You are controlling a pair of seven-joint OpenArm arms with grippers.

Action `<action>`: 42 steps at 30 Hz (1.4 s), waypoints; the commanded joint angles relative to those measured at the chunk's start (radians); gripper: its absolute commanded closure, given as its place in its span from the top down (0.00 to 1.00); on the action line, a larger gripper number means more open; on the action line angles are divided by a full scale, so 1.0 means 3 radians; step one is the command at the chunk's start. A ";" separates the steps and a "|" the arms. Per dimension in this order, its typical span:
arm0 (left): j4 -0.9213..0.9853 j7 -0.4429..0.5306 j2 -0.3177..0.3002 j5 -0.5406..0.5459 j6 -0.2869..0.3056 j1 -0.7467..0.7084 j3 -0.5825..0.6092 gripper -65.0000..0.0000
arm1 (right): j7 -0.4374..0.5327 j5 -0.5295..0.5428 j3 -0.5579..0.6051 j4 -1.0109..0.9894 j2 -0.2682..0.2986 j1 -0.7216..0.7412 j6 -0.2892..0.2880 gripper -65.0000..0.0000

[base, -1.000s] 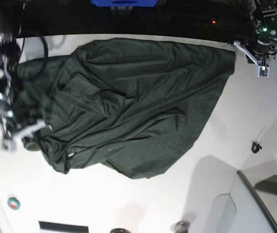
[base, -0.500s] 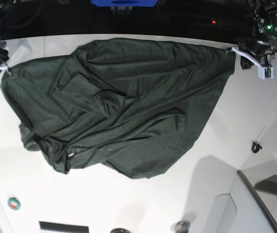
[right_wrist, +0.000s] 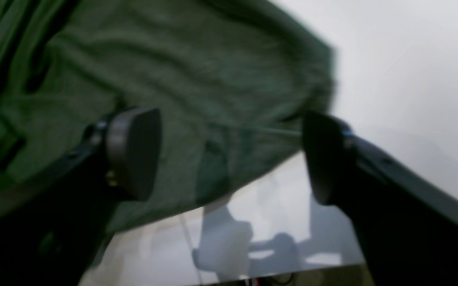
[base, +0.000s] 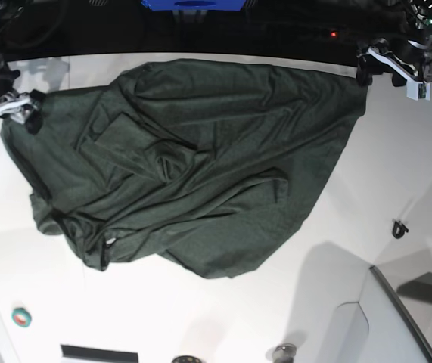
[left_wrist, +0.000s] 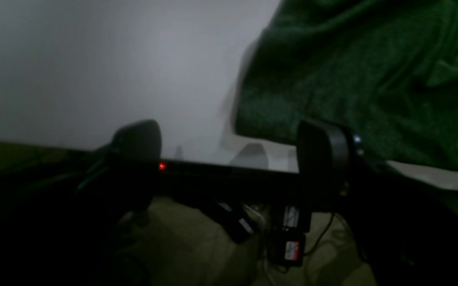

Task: Layout the t-shirt on the table in an organized manner, then fold the t-shirt properly
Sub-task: 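Hold the shirt edge taut between the right and left grippers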

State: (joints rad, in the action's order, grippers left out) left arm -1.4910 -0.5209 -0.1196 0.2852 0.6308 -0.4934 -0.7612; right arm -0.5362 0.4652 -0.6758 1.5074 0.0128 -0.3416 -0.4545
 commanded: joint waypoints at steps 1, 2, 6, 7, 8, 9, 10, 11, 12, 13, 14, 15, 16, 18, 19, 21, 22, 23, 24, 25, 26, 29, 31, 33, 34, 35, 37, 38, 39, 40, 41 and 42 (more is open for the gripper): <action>-0.0050 0.0046 -0.0008 0.0029 0.0033 -0.0020 -0.0053 0.76 | 0.0051 0.0027 -0.0021 0.0000 0.0032 -0.0004 -0.0078 0.82; -0.0050 0.0046 0.0023 0.0029 0.0043 -0.0020 -0.0048 0.74 | 0.0051 0.0027 -0.0021 -0.0041 0.0032 -0.0004 -0.0139 0.79; -0.0040 0.0046 0.0110 0.0029 0.0043 -0.0005 -0.0017 0.70 | 0.0046 0.0027 -0.0072 -0.0148 0.0032 0.0006 -0.0242 0.69; -0.0040 0.0046 0.0135 0.0029 0.0043 0.0031 -0.0017 0.70 | 0.0046 0.0027 -0.0113 -0.0148 0.0032 0.0006 -0.0257 0.67; -0.0040 0.0046 0.0156 0.0029 0.0043 0.0062 -0.0027 0.70 | 0.0046 0.0027 -0.0128 -0.0148 0.0032 0.0006 -0.0272 0.66; -0.0040 0.0046 0.0156 0.0029 0.0043 0.0077 -0.0017 0.70 | 0.0046 0.0027 -0.0133 -0.0148 0.0032 0.0006 -0.0278 0.66; -0.0040 0.0046 0.0156 0.0029 0.0043 0.0082 -0.0012 0.70 | 0.0046 0.0027 -0.0133 -0.0148 0.0032 0.0006 -0.0278 0.66; -0.0040 0.0046 0.0156 0.0029 0.0043 0.0108 -0.0012 0.70 | 0.0046 0.0027 -0.0133 -0.0148 0.0032 0.0006 -0.0278 0.66; -0.0040 0.0046 0.0156 0.0024 0.0043 0.0149 -0.0012 0.70 | 0.0046 0.0027 -0.0133 -0.0148 0.0032 0.0006 -0.0278 0.66; 0.0001 0.0046 0.0156 0.0019 0.0043 0.0174 -0.0012 0.70 | 0.0046 0.0027 -0.0133 -0.0148 0.0032 0.0006 -0.0278 0.66; 0.0057 0.0041 0.0156 0.0019 0.0043 0.0195 -0.0012 0.70 | 0.0046 0.0027 -0.0133 -0.0148 0.0032 0.0001 -0.0278 0.66; 0.0129 0.0041 0.0145 0.0019 0.0043 0.0200 -0.0017 0.70 | 0.0046 0.0027 -0.0133 -0.0148 0.0032 0.0001 -0.0278 0.66; 0.0190 0.0041 0.0135 0.0019 0.0043 0.0231 -0.0017 0.70 | 0.0046 0.0027 -0.0133 -0.0148 0.0032 -0.0004 -0.0278 0.66; 0.0298 0.0041 0.0135 0.0019 0.0043 0.0292 -0.0017 0.70 | 0.0046 0.0027 -0.0133 -0.0148 0.0032 -0.0010 -0.0278 0.66; 0.0354 0.0041 0.0135 0.0019 0.0043 0.0302 -0.0017 0.70 | 0.0046 0.0027 -0.0133 -0.0148 0.0032 -0.0015 -0.0278 0.66; 0.0441 0.0041 0.0135 0.0019 0.0043 0.0312 -0.0017 0.70 | 0.0051 0.0027 -0.0133 -0.0148 0.0032 -0.0015 -0.0278 0.66; 0.0467 0.0041 0.0140 0.0019 0.0043 0.0318 -0.0017 0.70 | 0.0051 0.0027 -0.0133 -0.0148 0.0032 -0.0015 -0.0278 0.66; 0.0487 0.0041 0.0151 0.0019 0.0043 0.0343 -0.0012 0.70 | 0.0051 0.0027 -0.0133 -0.0148 0.0032 -0.0015 -0.0278 0.66; 0.0508 0.0041 0.0151 0.0019 0.0043 0.0369 -0.0012 0.70 | 0.0051 0.0027 -0.0133 -0.0148 0.0032 -0.0015 -0.0278 0.66; 0.0533 0.0041 0.0151 0.0019 0.0043 0.0379 -0.0012 0.70 | 0.0051 0.0027 -0.0133 -0.0148 0.0032 -0.0015 -0.0278 0.66; 0.0564 0.0041 0.0151 0.0019 0.0048 0.0399 -0.0012 0.70 | 0.0056 0.0027 -0.0133 -0.0148 0.0032 -0.0015 -0.0278 0.66; 0.0589 0.0031 0.0156 0.0024 0.0048 0.0410 0.0034 0.70 | 0.0061 0.0027 -0.0174 -0.0148 0.0037 -0.0004 -0.0262 0.66; 0.0595 0.0031 0.0156 0.0024 0.0048 0.0405 0.0157 0.70 | 0.0061 0.0027 -0.0389 -0.0148 0.0026 0.0042 -0.0267 0.66; 0.0600 0.0031 0.0156 0.0024 0.0048 0.0399 0.0249 0.70 | 0.0051 0.0027 -0.0589 -0.0189 -0.0004 0.0123 -0.0272 0.67; 0.0600 0.0031 0.0161 0.0024 0.0048 0.0399 0.0274 0.68 | 0.0051 0.0027 -0.0686 -0.0235 -0.0009 0.0164 -0.0272 0.67; 0.0600 0.0031 0.0161 0.0024 0.0048 0.0399 0.0285 0.65 | 0.0046 0.0027 -0.0757 -0.0276 -0.0009 0.0221 -0.0272 0.67; 0.0600 0.0031 0.0181 0.0024 0.0048 0.0405 0.0274 0.52 | 0.0041 0.0022 -0.0860 -0.0388 0.0001 0.0292 -0.0278 0.66; 0.0595 0.0036 0.0197 0.0024 0.0048 0.0405 0.0264 0.42 | 0.0041 0.0022 -0.0875 -0.0455 0.0011 0.0308 -0.0278 0.66; 0.0595 0.0036 0.0197 0.0024 0.0043 0.0405 0.0264 0.30 | 0.0041 0.0022 -0.0880 -0.0506 0.0011 0.0328 -0.0278 0.66; 0.0595 0.0036 0.0186 0.0024 0.0033 0.0405 0.0264 0.19 | 0.0041 0.0017 -0.0880 -0.0537 0.0011 0.0343 -0.0278 0.66; 0.0595 0.0036 0.0181 0.0024 0.0033 0.0405 0.0264 0.08 | 0.0041 0.0017 -0.0880 -0.0572 0.0011 0.0349 -0.0278 0.66; 0.0595 0.0036 0.0181 0.0024 0.0033 0.0405 0.0264 0.00 | 0.0041 0.0017 -0.0875 -0.0613 0.0011 0.0364 -0.0283 0.66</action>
State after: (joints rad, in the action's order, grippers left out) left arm -1.3094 -0.4824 -0.0608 0.3115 0.6376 -0.3637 -0.6834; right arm -0.5434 0.4568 -0.9325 1.3102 0.0017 -0.2378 -0.5323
